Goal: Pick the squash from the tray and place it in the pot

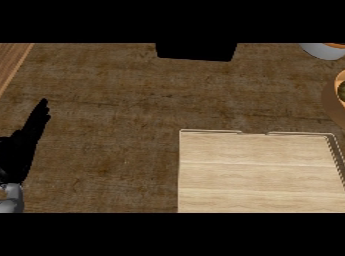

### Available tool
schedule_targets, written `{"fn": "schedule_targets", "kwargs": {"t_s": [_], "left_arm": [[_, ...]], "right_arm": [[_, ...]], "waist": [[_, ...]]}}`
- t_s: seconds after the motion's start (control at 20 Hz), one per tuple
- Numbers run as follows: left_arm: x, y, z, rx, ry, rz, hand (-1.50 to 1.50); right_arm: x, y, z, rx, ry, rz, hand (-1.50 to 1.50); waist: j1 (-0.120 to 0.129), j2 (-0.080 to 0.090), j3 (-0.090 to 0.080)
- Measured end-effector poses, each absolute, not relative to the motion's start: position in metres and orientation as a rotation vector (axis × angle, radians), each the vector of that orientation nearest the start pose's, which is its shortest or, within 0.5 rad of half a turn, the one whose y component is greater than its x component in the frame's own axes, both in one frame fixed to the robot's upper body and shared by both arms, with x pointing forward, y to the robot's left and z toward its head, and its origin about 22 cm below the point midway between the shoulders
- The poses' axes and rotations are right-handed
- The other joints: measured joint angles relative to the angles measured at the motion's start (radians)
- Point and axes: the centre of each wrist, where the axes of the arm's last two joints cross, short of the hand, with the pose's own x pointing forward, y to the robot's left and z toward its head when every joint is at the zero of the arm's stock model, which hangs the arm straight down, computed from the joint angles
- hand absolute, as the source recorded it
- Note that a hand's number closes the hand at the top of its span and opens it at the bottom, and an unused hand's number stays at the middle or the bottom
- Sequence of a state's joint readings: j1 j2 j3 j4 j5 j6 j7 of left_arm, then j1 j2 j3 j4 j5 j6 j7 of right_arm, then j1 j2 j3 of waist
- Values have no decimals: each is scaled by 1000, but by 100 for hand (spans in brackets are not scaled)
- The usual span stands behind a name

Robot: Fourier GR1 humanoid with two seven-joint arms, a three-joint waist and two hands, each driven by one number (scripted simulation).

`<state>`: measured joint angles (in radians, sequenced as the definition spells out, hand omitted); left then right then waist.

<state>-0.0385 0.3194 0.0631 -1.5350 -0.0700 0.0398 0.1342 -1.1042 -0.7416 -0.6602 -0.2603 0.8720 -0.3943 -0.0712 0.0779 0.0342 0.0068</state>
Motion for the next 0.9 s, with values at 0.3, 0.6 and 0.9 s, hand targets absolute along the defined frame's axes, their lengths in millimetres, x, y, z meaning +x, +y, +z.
{"fn": "schedule_targets", "kwargs": {"t_s": [0.3,0.6,0.9], "left_arm": [[249,321,28,400,-1421,-190,0],[245,323,20,407,-1413,-173,0],[233,328,22,416,-1397,-161,0]], "right_arm": [[407,-456,209,-1213,-1579,-223,-150],[396,-472,207,-1071,-1631,-292,-150],[374,-498,185,-977,-1670,-328,-150]], "waist": [[-14,-6,-1],[-33,-15,-4],[-55,-27,-5]]}}
